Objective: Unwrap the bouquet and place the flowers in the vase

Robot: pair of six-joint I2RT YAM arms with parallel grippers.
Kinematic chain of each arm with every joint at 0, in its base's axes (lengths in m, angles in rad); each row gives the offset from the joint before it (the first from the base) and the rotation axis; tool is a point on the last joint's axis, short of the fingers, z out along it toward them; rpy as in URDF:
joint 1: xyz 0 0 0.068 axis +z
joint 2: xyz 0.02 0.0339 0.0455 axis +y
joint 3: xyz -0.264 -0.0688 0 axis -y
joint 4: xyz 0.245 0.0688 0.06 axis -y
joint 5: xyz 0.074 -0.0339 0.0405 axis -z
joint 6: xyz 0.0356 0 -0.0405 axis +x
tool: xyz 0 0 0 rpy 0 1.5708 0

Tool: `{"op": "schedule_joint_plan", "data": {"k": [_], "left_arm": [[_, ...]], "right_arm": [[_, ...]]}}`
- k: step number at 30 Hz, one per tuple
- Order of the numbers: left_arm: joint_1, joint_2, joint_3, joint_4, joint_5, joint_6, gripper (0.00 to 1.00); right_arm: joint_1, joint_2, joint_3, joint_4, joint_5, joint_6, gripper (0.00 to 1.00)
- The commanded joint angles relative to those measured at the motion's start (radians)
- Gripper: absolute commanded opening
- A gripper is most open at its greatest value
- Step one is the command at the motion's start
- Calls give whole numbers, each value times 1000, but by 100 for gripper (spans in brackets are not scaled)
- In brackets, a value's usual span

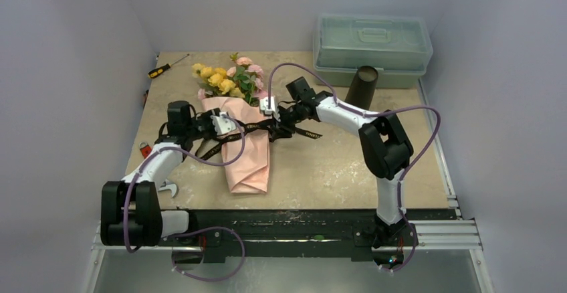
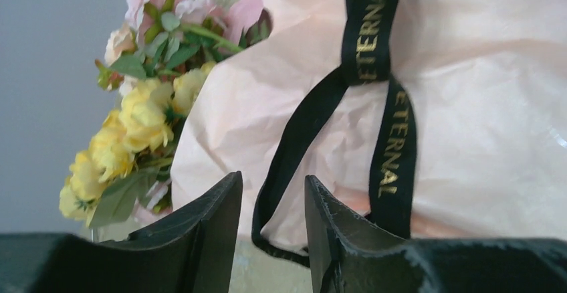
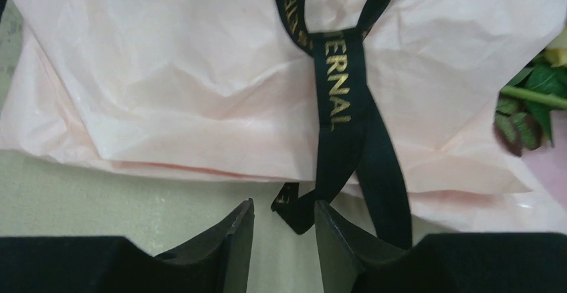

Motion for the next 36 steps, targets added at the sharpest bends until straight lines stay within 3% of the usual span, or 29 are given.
{"op": "schedule_joint_plan", "data": {"k": [1, 5, 17, 19, 20, 23, 26, 28, 36], "left_arm": [[-89, 4, 25, 27, 54, -10, 40], [-144, 57, 47, 43, 49, -8, 45], [-161, 214, 105, 68, 33, 38, 49], [-160, 228, 115, 47, 30, 45, 45], [-160, 232, 120, 37, 28, 47, 41], [-155, 229, 125, 19, 14, 46, 27], [-131, 203, 122, 6, 13, 36, 8], [-114, 186, 117, 11, 7, 16, 0], [34, 135, 82, 37, -7, -29, 0]], "right_arm": [[23, -8, 116, 50, -50, 100, 44], [44, 19, 148, 108, -53, 167, 50], [62, 164, 262, 129, -56, 246, 47], [62, 173, 265, 118, -55, 243, 38], [61, 170, 263, 111, -62, 234, 29], [59, 148, 239, 106, -71, 226, 10], [48, 107, 193, 93, -64, 200, 0], [36, 81, 166, 78, -57, 180, 0], [-21, 23, 82, -10, -25, 95, 0]]}}
